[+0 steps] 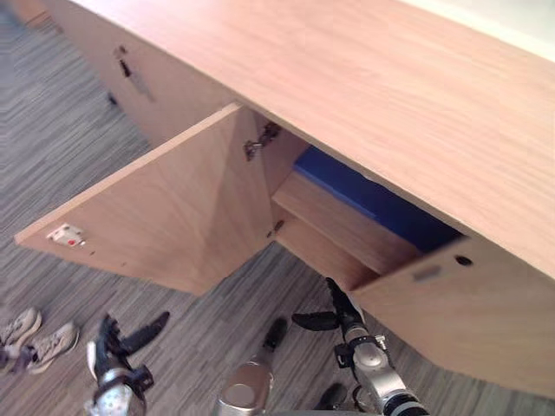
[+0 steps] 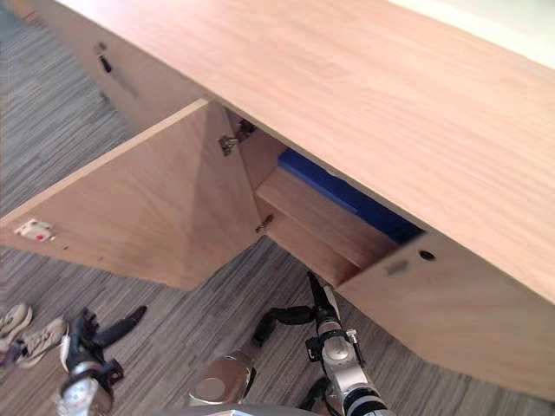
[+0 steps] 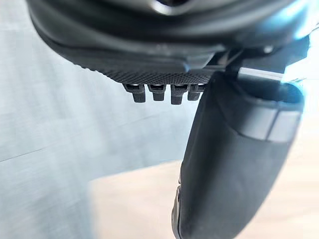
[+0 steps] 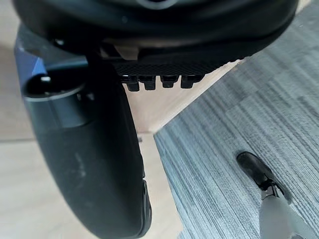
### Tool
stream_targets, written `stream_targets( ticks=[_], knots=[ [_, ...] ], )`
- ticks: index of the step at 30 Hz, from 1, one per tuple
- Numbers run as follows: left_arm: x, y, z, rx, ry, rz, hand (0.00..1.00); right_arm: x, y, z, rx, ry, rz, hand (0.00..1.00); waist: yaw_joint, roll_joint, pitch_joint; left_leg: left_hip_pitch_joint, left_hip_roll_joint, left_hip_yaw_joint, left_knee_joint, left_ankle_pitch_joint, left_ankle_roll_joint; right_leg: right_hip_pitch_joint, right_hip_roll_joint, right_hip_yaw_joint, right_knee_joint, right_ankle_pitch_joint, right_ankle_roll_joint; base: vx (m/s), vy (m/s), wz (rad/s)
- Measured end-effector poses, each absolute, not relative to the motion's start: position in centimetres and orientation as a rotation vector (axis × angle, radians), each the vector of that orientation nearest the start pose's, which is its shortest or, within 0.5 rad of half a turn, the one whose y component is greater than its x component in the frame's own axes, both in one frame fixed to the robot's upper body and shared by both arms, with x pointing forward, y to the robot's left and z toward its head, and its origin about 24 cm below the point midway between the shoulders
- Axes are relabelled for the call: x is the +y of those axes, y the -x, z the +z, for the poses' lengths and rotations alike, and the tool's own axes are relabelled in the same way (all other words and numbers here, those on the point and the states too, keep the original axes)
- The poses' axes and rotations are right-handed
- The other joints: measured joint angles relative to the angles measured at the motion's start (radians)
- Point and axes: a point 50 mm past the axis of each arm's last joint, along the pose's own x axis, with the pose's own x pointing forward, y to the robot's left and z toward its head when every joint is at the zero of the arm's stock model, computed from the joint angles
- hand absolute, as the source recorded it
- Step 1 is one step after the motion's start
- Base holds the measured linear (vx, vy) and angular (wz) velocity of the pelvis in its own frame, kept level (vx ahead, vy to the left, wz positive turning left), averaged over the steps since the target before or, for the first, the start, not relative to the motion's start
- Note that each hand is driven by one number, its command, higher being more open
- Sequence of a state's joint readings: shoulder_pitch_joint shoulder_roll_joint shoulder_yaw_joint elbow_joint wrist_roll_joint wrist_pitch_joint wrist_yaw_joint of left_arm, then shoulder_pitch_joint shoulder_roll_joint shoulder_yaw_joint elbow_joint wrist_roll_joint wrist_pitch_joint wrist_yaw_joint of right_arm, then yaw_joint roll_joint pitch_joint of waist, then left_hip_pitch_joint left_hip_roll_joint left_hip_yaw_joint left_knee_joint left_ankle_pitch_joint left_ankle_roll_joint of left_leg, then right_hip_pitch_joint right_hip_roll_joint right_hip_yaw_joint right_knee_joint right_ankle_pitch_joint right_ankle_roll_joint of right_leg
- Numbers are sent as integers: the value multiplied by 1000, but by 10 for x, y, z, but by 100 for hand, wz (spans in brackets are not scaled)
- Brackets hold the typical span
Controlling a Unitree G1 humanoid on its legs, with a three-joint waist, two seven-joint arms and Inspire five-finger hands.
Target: Walk over to the cabinet, pick up the folder, carry it to the office cabinet, place the folder inside the office cabinet, then close the office cabinet door
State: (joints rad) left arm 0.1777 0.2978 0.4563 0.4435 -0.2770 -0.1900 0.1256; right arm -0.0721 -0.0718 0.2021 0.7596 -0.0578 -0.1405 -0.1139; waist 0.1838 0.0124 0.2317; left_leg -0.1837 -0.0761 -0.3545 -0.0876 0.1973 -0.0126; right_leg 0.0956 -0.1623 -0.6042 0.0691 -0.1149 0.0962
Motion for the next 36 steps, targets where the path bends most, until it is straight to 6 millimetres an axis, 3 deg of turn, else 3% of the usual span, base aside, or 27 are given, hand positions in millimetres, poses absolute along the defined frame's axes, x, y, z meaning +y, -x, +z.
stream_targets(
  ticks=[3,7,11,13,16,22,24,26,27,30,33,35,36],
  knots=[
    [361,-168,19,105,-146,695,100,-139,-214,-92,530,209,93,100,0,-1,0,0,0,1,0,0,0,1,1,2,1,0,0,-44,-2,2],
    [364,-197,60,-49,-231,616,100,-145,-204,-98,562,211,100,100,-5,-6,3,0,7,11,-6,-1,-1,-6,4,30,1,-3,-3,-121,15,-10],
    [360,-202,66,-84,-224,617,100,-147,-189,-107,609,203,102,100,-7,-29,15,-3,15,35,-7,-15,-3,-15,4,73,-6,-26,-2,-140,19,-14],
    [357,-195,68,-101,-221,628,100,-144,-180,-112,638,185,109,100,-4,-46,12,-10,32,67,-7,-15,-3,-35,13,97,-6,-26,-3,-124,5,-26],
    [343,-177,59,-102,-171,641,100,-148,-172,-116,666,155,72,100,-4,-52,10,-11,46,111,-7,-15,-3,-50,18,136,-4,-23,-6,-59,13,-22],
    [306,-135,29,-52,-70,645,100,-156,-174,-115,664,135,16,100,-3,-54,8,-10,60,170,-7,-7,-10,-79,18,199,-2,4,0,-30,34,-30],
    [293,-126,13,36,-45,608,100,-159,-170,-116,675,124,-7,100,-3,-55,8,-7,63,180,-6,-6,-11,-84,18,211,2,12,6,-45,22,-17],
    [268,-117,-24,237,-3,519,100,-163,-166,-120,698,115,-31,100,-5,-55,8,-8,69,211,-6,-5,-11,-99,17,234,5,14,1,-66,33,-23],
    [265,-116,-29,264,3,506,100,-164,-166,-120,699,113,-34,100,-6,-55,8,-8,70,216,-6,-5,-11,-101,17,239,5,14,2,-63,33,-33],
    [226,-105,-68,487,18,329,100,-164,-165,-121,703,109,-46,100,-34,-55,8,-25,81,265,-6,-9,-5,-142,22,294,18,13,10,-90,37,-25],
    [178,-108,-79,549,-30,15,100,-157,-166,-121,705,95,-42,100,-79,-55,8,-44,99,355,-6,-9,-5,-203,31,385,42,13,9,-78,24,-54],
    [167,-126,-75,501,-96,-114,100,-151,-165,-122,708,81,-36,100,-112,-56,8,-42,112,417,-6,-9,-5,-235,42,443,47,14,7,-59,15,-98],
    [158,-146,-68,444,-135,-187,100,-150,-165,-122,712,79,-33,100,-140,-56,8,-41,117,455,-6,-11,-3,-254,43,479,47,25,-8,-43,17,-98]
  ],
)
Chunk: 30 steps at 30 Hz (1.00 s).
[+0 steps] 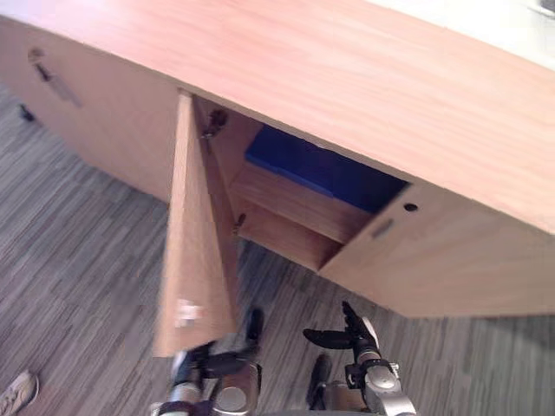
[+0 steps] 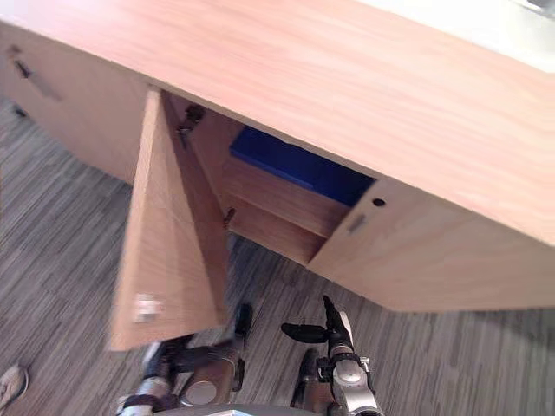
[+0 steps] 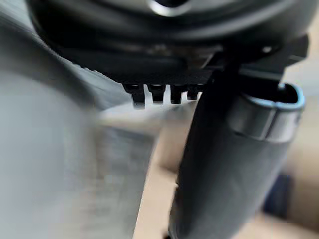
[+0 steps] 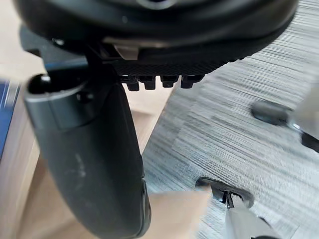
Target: Walk over to the cabinet, pick up the folder, carry it to the office cabinet, place the folder inside the office cabinet, then close the office cabinet door
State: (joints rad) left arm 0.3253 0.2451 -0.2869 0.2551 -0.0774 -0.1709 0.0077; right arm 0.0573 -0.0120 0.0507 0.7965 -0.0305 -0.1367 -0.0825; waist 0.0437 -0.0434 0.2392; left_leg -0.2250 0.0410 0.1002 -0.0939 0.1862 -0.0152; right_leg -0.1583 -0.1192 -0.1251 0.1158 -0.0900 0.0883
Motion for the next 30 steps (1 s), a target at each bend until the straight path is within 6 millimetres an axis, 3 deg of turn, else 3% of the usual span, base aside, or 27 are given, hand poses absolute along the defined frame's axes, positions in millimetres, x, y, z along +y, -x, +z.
stream_targets(
  ticks=[3,5,9,15,18,23,30],
  knots=[
    [139,-196,-51,320,-173,-252,100,-153,-161,-125,731,86,-42,100,-63,-6,-4,9,10,96,0,-9,12,-32,2,85,-26,33,-19,-25,23,-98],
    [135,-229,-28,208,-201,-239,100,-159,-156,-127,753,101,-54,100,-101,-10,-6,24,13,166,0,-22,18,-38,0,138,-64,67,-27,10,18,-100],
    [148,-254,-6,117,-221,-140,100,-168,-154,-128,765,109,-82,100,-143,-9,-6,50,12,233,0,-34,11,-37,-4,183,-88,99,-24,56,9,-63],
    [201,-266,-1,128,-307,85,100,-171,-154,-132,790,83,-105,100,-142,-8,-6,104,29,271,5,-53,-2,-2,8,196,-106,145,-3,128,-50,-22],
    [211,-262,-6,158,-329,110,100,-177,-151,-134,805,75,-134,100,-139,-3,-8,125,37,269,5,-52,-1,26,15,193,-120,149,3,131,-54,-3],
    [196,-231,-29,233,-248,104,100,-182,-150,-134,814,71,-143,100,-139,4,-9,145,39,248,5,-54,1,53,17,187,-132,147,1,80,-31,-2],
    [199,-169,-75,464,-123,95,100,-211,-145,-132,826,104,-222,100,-118,66,-42,169,43,201,-1,-65,-15,85,19,143,-113,101,-3,-30,-15,18]
  ],
)
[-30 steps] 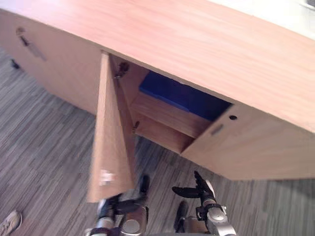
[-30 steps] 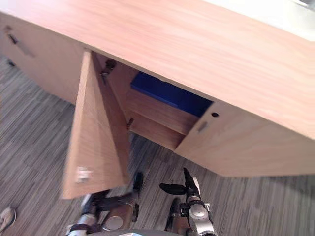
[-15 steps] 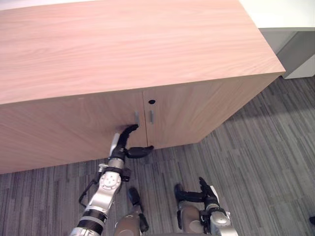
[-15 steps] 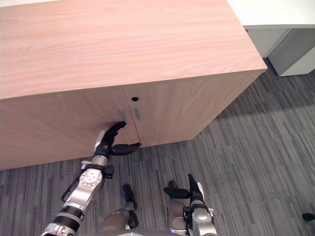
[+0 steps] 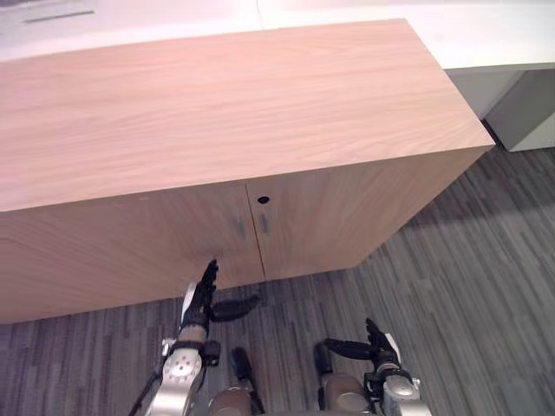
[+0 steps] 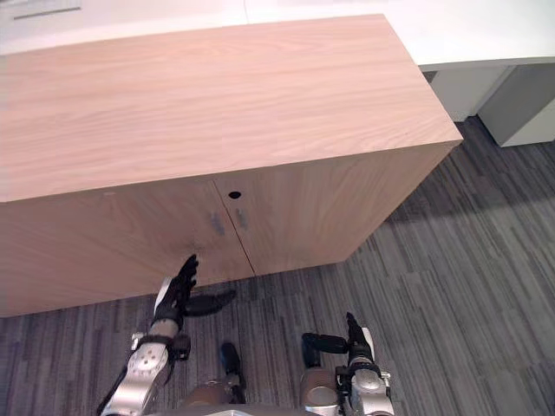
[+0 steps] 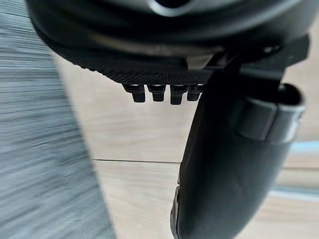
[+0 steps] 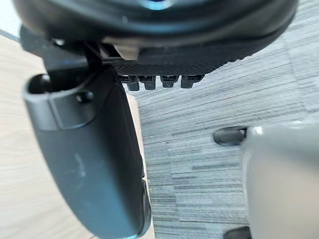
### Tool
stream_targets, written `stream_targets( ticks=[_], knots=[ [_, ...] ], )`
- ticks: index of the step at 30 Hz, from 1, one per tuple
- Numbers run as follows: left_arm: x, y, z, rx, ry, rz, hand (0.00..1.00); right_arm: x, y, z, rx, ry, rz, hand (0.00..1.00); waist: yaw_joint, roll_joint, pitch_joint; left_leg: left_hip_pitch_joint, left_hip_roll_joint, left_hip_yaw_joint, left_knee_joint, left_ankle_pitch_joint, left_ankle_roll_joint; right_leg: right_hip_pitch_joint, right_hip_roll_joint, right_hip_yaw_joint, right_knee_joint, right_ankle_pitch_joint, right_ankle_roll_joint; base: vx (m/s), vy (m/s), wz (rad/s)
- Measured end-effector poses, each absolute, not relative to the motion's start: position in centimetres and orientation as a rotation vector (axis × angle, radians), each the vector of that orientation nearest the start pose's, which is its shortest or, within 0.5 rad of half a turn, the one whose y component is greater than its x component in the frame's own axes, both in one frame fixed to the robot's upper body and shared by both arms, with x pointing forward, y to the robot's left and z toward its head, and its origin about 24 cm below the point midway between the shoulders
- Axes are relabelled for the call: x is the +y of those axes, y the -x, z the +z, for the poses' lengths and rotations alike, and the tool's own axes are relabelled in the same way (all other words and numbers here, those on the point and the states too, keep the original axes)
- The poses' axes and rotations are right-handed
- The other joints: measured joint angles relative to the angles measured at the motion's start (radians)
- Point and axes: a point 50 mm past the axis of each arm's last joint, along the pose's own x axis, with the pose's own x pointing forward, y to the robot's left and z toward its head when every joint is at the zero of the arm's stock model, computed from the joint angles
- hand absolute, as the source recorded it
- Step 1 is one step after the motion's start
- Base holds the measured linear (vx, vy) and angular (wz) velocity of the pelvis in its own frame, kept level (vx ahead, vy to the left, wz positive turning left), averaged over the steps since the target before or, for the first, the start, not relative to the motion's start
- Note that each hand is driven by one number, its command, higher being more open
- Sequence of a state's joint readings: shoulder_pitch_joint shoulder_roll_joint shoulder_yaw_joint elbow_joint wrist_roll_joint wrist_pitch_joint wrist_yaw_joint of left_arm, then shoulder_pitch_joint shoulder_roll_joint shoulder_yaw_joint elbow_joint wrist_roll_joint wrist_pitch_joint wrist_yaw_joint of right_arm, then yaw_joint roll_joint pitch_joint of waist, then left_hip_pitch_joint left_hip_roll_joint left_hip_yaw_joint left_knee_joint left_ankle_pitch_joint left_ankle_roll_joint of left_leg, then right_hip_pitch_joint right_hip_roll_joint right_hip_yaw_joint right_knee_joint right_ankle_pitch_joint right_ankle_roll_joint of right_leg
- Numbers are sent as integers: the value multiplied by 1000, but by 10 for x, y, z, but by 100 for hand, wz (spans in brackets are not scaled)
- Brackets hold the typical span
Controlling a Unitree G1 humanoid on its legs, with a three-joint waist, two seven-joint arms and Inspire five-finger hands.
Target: Walk over to the cabinet, pick up the folder, carry it to the office cabinet, place the folder inside the office cabinet, then close the office cabinet door
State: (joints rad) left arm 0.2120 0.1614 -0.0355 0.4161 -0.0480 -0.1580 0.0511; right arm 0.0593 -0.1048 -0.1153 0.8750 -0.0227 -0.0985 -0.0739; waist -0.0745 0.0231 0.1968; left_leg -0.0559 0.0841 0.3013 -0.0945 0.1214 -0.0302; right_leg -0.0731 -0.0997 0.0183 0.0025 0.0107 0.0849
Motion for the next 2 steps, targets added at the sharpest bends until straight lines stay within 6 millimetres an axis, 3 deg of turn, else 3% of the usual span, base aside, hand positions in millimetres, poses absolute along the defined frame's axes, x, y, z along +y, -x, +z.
stream_targets(
  ticks=[2],
  knots=[
    [214,-147,-93,577,-114,150,100,-224,-141,-130,830,127,-246,100,10,10,-11,0,-1,-19,0,-4,-5,12,-2,-22,-1,-7,2,-22,-8,23]
  ],
)
